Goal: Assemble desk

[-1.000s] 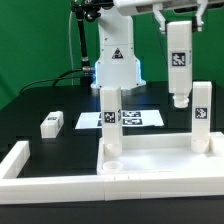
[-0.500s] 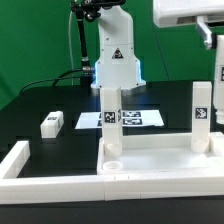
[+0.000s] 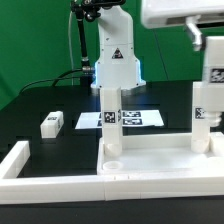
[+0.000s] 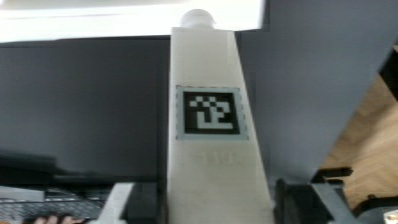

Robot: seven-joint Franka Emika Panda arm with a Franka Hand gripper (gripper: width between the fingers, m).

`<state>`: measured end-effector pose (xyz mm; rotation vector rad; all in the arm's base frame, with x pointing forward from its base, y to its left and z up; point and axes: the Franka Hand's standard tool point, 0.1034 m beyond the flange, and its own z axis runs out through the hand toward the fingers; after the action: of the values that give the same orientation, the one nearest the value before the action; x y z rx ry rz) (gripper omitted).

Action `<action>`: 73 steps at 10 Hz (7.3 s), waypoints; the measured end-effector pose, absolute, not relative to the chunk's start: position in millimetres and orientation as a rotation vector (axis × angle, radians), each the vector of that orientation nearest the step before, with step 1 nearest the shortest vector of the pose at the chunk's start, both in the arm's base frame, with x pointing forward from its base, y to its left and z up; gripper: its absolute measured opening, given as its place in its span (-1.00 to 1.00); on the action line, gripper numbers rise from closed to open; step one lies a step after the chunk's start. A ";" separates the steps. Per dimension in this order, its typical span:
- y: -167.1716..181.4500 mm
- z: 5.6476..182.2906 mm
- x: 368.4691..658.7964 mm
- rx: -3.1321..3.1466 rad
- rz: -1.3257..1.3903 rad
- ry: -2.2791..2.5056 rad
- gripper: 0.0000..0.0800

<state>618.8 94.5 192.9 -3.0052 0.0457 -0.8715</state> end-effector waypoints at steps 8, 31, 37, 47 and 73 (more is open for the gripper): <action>102.5 152.9 618.8 -3.021 -0.820 0.063 -0.28; 119.4 130.1 625.3 -2.997 -0.895 0.024 -0.28; 118.9 130.0 624.1 -2.993 -0.900 0.044 0.27; 111.0 144.4 629.8 -3.018 -0.863 0.004 0.62; 112.6 123.2 651.5 -3.037 -0.172 0.965 -0.28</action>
Offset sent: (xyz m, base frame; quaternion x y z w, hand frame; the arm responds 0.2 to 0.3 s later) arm 0.0051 0.0182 -0.0181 0.0183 0.0112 0.0434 0.9988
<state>651.5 112.6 123.2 -3.0369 0.9650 -0.1721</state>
